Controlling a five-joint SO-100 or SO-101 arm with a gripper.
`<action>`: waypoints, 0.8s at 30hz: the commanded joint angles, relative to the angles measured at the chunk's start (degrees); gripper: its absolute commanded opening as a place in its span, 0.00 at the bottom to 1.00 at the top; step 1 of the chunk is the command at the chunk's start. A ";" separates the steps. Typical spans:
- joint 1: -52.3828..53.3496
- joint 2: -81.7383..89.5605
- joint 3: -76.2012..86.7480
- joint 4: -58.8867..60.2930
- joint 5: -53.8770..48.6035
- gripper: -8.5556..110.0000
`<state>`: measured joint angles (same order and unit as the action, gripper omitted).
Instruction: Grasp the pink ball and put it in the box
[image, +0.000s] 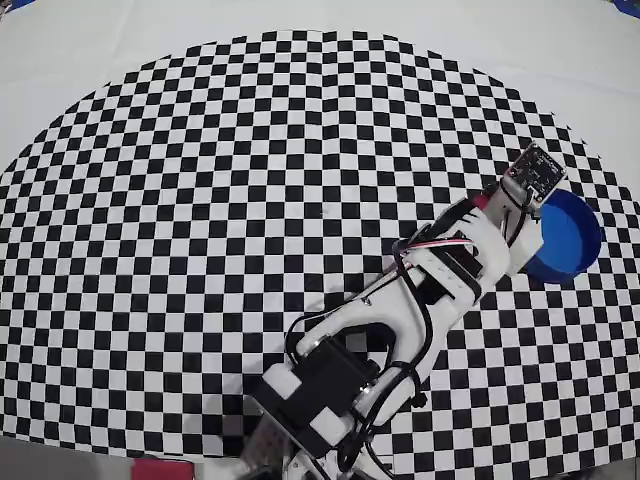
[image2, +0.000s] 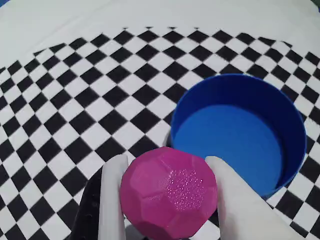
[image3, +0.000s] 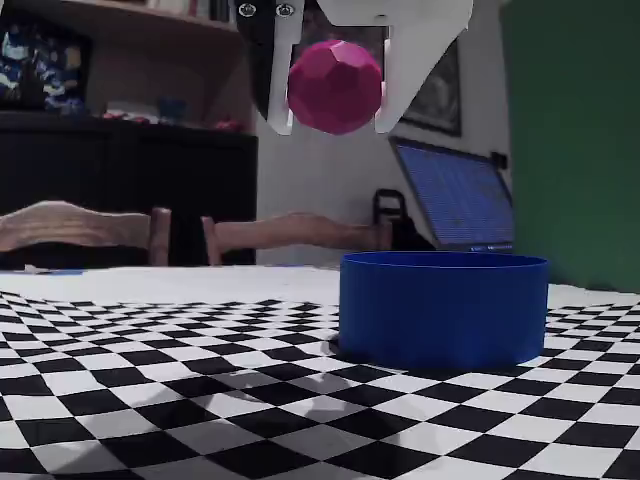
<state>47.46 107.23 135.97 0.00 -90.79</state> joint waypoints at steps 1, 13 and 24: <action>0.97 3.08 -0.26 -0.97 -0.35 0.07; 5.01 6.77 2.37 -0.97 -0.35 0.07; 7.82 6.94 3.43 -1.23 -0.35 0.07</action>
<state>54.58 111.53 139.66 -0.09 -90.79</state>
